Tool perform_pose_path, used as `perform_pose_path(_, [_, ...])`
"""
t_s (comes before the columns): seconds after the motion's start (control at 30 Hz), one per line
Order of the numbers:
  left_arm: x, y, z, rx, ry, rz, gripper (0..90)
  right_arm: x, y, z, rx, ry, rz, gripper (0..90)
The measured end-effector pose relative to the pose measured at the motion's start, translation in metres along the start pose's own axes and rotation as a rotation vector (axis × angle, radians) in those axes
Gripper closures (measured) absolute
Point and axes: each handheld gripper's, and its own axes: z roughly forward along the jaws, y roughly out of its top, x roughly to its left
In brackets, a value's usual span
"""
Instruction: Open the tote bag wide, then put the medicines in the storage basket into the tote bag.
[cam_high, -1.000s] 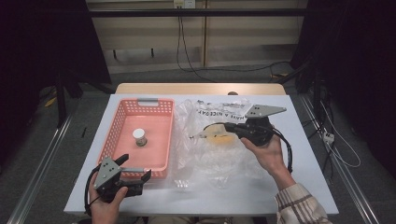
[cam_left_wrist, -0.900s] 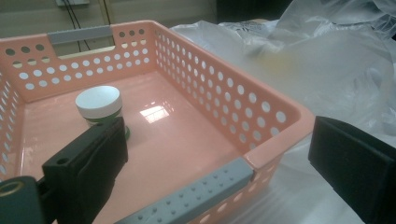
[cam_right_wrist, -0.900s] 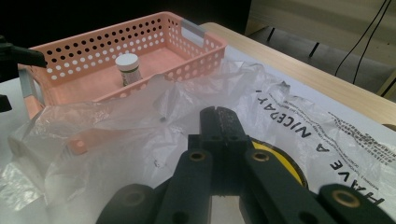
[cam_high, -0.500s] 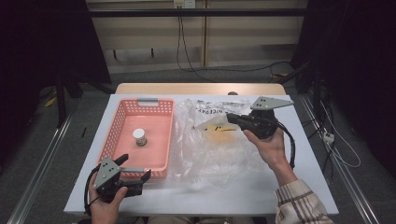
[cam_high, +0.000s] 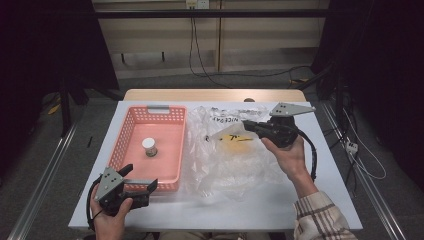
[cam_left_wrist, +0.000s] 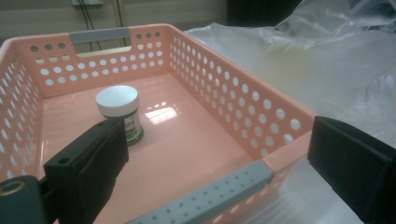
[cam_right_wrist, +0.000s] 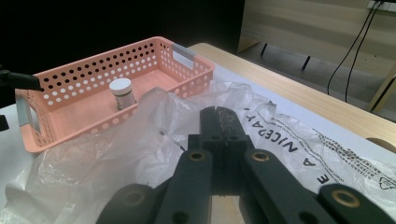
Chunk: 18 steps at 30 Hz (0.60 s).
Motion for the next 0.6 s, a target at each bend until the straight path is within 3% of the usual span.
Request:
perform_pose_path(0.1, [0.001, 0.004, -0.001, 0.0, -0.001, 0.008, 5.9, 0.0, 0.0, 0.001, 0.002, 0.005, -0.001, 90.0])
perform_pose_path(0.17, [0.003, 0.009, 0.0, -0.001, -0.023, 0.007, 6.8, 0.001, 0.001, 0.002, 0.0, 0.012, 0.0, 90.0])
perform_pose_path(0.3, [0.009, 0.018, 0.003, 0.023, -0.026, 0.043, 6.7, 0.003, 0.001, 0.006, 0.012, 0.021, -0.004, 90.0])
perform_pose_path(0.43, [0.015, 0.022, 0.006, 0.042, -0.039, 0.023, 6.8, 0.004, 0.0, 0.006, 0.014, 0.021, -0.005, 90.0])
perform_pose_path(0.5, [0.02, 0.028, 0.011, 0.083, -0.038, 0.032, 6.8, 0.004, 0.001, 0.005, 0.011, 0.023, -0.011, 90.0])
perform_pose_path(0.57, [0.022, 0.031, 0.013, 0.091, -0.031, 0.045, 6.8, 0.003, 0.0, 0.004, 0.011, 0.025, -0.009, 90.0])
perform_pose_path(0.6, [0.026, 0.035, 0.018, 0.13, -0.033, 0.044, 7.5, 0.003, 0.0, 0.004, 0.013, 0.024, -0.007, 90.0])
